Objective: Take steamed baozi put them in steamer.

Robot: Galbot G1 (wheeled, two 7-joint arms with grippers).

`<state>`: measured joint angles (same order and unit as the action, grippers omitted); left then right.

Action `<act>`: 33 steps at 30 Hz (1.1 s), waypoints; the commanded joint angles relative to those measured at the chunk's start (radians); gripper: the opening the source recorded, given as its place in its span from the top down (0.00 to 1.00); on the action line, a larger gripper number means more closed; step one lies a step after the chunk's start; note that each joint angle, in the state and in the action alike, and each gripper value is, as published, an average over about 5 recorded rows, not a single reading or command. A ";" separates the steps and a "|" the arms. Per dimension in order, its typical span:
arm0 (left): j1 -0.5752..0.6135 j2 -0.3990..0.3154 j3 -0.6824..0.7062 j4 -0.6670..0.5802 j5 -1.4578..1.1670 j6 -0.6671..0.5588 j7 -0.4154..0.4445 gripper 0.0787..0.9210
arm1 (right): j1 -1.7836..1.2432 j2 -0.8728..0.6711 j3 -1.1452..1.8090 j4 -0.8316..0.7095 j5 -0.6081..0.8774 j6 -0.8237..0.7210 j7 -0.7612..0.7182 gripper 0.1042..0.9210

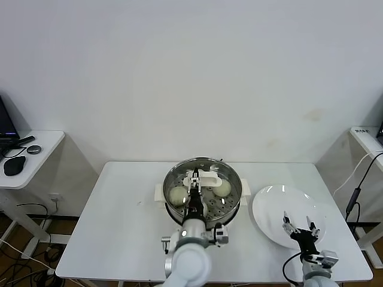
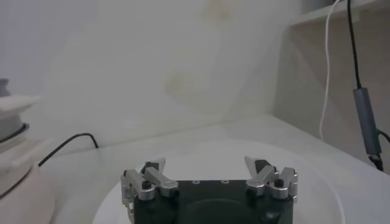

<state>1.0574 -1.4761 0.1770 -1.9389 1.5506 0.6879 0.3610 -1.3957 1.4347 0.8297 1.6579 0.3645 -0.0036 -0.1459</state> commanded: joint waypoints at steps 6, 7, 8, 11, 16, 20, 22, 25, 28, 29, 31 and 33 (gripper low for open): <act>0.333 0.013 -0.236 -0.482 -0.490 -0.123 -0.128 0.18 | -0.115 0.005 -0.018 0.128 -0.078 0.005 -0.097 0.12; 0.367 0.017 -0.281 -0.504 -0.576 -0.145 -0.159 0.16 | -0.132 0.007 -0.026 0.152 -0.092 0.002 -0.100 0.12; 0.397 0.022 -0.331 -0.518 -0.665 -0.166 -0.188 0.14 | -0.148 0.009 -0.036 0.174 -0.098 -0.003 -0.099 0.12; 0.482 0.028 -0.501 -0.520 -0.925 -0.265 -0.267 0.12 | -0.182 0.007 -0.075 0.234 -0.086 -0.038 -0.084 0.12; 0.581 0.019 -0.732 -0.367 -1.134 -0.584 -0.322 0.12 | -0.214 0.005 -0.117 0.279 -0.100 -0.077 -0.058 0.12; 0.653 0.013 -0.784 -0.264 -1.330 -0.649 -0.350 0.12 | -0.247 -0.022 -0.167 0.283 -0.116 -0.082 -0.035 0.12; 0.687 0.003 -0.774 -0.227 -1.378 -0.650 -0.367 0.12 | -0.261 -0.026 -0.187 0.285 -0.121 -0.079 -0.023 0.12; 0.719 -0.014 -0.749 -0.170 -1.389 -0.653 -0.383 0.12 | -0.275 -0.015 -0.201 0.287 -0.123 -0.071 0.001 0.12; 0.731 -0.026 -0.736 -0.130 -1.392 -0.647 -0.392 0.12 | -0.287 0.005 -0.192 0.298 -0.151 -0.075 0.031 0.12; 0.736 -0.027 -0.734 -0.123 -1.392 -0.643 -0.394 0.12 | -0.292 0.011 -0.186 0.304 -0.169 -0.078 0.036 0.12; 0.753 -0.026 -0.730 -0.125 -1.397 -0.631 -0.395 0.12 | -0.311 0.020 -0.168 0.332 -0.217 -0.085 0.030 0.12; 0.775 -0.023 -0.726 -0.143 -1.402 -0.620 -0.396 0.12 | -0.339 0.017 -0.155 0.372 -0.253 -0.099 0.014 0.12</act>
<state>1.6886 -1.4850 -0.4604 -2.1615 0.3731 0.1557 0.0265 -1.6472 1.4392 0.6804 1.9291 0.2377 -0.0723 -0.1514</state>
